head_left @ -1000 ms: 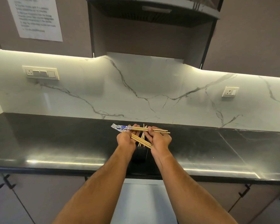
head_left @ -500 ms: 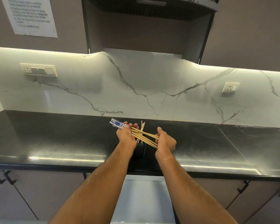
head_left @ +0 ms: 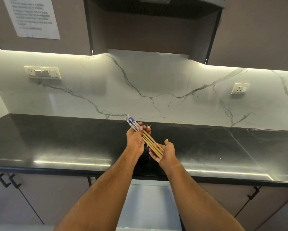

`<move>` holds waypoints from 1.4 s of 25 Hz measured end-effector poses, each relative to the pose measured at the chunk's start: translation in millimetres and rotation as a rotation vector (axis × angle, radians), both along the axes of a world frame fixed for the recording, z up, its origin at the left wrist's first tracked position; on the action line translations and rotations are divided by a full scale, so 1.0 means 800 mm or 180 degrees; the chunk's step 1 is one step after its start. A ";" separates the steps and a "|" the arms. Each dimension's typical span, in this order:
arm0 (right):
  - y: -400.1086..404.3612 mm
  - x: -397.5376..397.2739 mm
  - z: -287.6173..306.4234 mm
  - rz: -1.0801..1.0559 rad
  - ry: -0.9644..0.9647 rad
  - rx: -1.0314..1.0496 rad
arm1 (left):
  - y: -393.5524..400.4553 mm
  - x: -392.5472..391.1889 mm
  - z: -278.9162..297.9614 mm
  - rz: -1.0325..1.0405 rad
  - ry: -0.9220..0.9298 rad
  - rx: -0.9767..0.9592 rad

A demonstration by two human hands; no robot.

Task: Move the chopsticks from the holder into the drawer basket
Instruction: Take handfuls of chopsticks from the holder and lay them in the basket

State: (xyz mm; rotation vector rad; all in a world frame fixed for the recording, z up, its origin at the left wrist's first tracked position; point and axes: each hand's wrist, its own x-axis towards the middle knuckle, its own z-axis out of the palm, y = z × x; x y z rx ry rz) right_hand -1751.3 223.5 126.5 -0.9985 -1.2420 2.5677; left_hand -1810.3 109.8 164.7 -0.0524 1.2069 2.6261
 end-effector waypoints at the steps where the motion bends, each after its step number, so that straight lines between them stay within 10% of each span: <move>1: -0.001 -0.001 -0.003 0.0073 -0.0036 0.0049 | 0.001 -0.001 0.000 0.0004 0.0048 -0.0093; 8: 0.011 -0.005 0.002 -0.0131 0.0252 0.2531 | -0.015 -0.007 -0.015 -0.0260 0.1054 -0.2473; 15: 0.003 -0.020 0.047 0.0907 0.0998 0.3036 | -0.022 0.005 -0.047 -0.1314 0.2598 -0.4564; 26: 0.011 -0.005 -0.004 0.3191 0.0024 0.5752 | -0.042 0.002 -0.075 -0.1984 0.2762 -0.5454; 35: 0.005 0.030 -0.045 0.2966 -0.0232 0.7140 | -0.086 0.015 -0.122 -0.2137 0.2858 -0.6175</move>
